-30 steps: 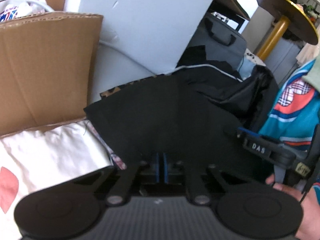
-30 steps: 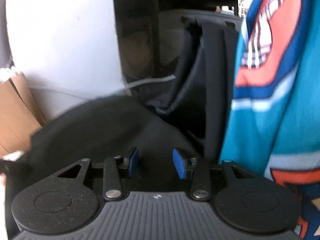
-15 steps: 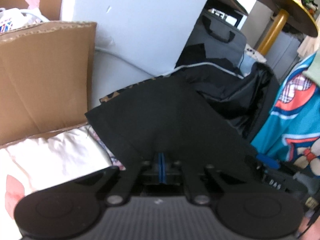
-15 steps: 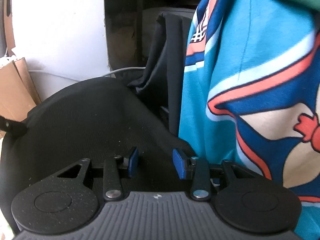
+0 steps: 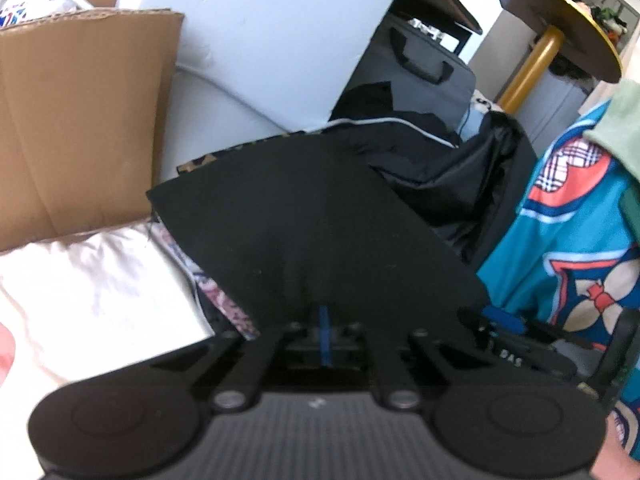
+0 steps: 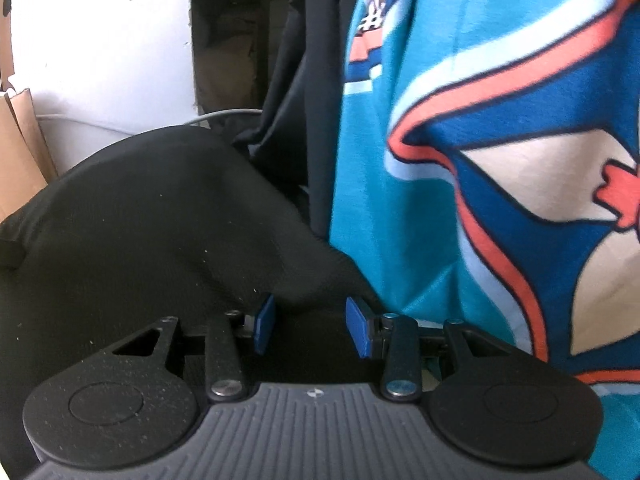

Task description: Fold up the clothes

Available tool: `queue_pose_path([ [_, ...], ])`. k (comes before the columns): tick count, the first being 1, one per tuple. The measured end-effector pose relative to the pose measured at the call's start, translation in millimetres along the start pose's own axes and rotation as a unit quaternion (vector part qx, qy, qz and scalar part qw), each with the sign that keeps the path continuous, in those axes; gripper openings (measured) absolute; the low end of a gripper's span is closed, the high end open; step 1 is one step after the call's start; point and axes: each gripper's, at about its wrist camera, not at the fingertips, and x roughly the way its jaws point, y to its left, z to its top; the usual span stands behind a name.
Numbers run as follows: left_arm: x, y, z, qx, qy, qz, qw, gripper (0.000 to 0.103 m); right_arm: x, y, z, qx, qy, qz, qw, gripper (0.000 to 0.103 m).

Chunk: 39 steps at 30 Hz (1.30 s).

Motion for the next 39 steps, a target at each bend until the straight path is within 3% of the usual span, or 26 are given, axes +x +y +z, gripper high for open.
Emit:
queue_pose_path([
  [4, -4, -8, 0, 0.013, 0.007, 0.020, 0.9997, 0.003, -9, -5, -1, 0.007, 0.012, -0.003, 1.000, 0.046],
  [9, -19, -12, 4, -0.011, 0.024, 0.039, 0.9989, 0.005, -16, -3, 14, 0.041, 0.043, 0.020, 0.998, 0.046],
  [11, -26, -14, 8, -0.013, 0.030, 0.050, 0.9982, 0.013, -27, -1, 21, 0.052, 0.048, 0.033, 0.997, 0.047],
  [13, -35, -17, 13, -0.015, 0.033, 0.064, 0.9973, 0.041, -33, 2, 30, 0.053, 0.064, 0.047, 0.995, 0.049],
  [15, -49, -19, 18, -0.023, 0.033, 0.077, 0.9962, 0.054, -42, 5, 37, 0.059, 0.080, 0.060, 0.993, 0.050],
  [17, -63, -21, 23, -0.029, 0.036, 0.082, 0.9955, 0.055, -54, 8, 45, 0.055, 0.089, 0.064, 0.992, 0.058],
  [19, -77, -23, 28, -0.038, 0.043, 0.086, 0.9946, 0.067, -66, 9, 51, 0.061, 0.102, 0.065, 0.991, 0.075],
  [24, -112, -29, 36, -0.045, 0.062, 0.110, 0.9910, 0.088, -89, 10, 65, 0.084, 0.132, 0.070, 0.985, 0.095],
  [29, -145, -27, 45, -0.077, 0.088, 0.113, 0.9867, 0.093, -116, 1, 79, 0.115, 0.164, 0.052, 0.978, 0.102],
  [31, -162, -25, 51, -0.084, 0.087, 0.127, 0.9845, 0.103, -131, -5, 85, 0.132, 0.169, 0.048, 0.976, 0.102],
  [39, -226, -26, 81, -0.105, 0.078, 0.173, 0.9763, 0.103, -168, -9, 112, 0.142, 0.199, 0.052, 0.968, 0.103],
])
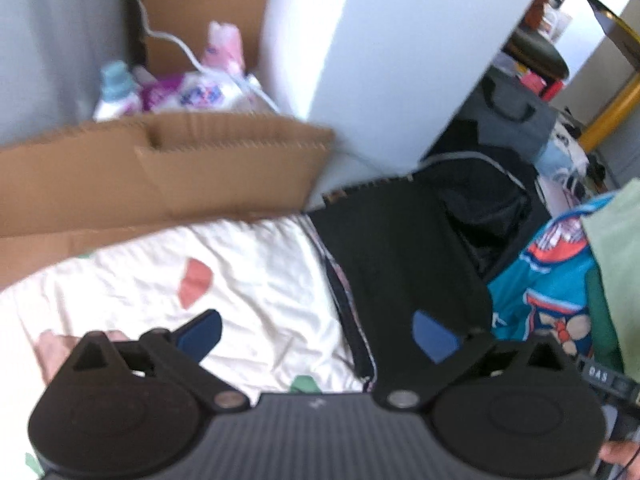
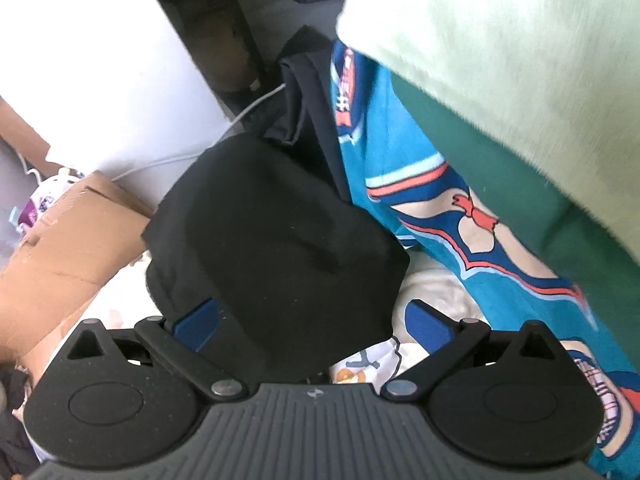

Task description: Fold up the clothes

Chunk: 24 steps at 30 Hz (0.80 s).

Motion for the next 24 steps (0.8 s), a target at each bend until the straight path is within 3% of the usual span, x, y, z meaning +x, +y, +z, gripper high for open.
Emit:
queue_pose_path([
  [10, -83, 11, 19, 0.024, 0.021, 0.039, 0.9987, 0.103, -49, 41, 18, -0.023, 0.035, 0.021, 0.999, 0.103],
  [17, -153, 34, 13, 0.001, -0.004, 0.062, 0.9981, 0.103, -93, 77, 25, -0.054, 0.030, 0.053, 0.997, 0.103],
  [24, -217, 63, -7, -0.030, -0.006, 0.101, 0.9944, 0.103, -127, 109, 28, -0.063, 0.032, 0.074, 0.995, 0.103],
])
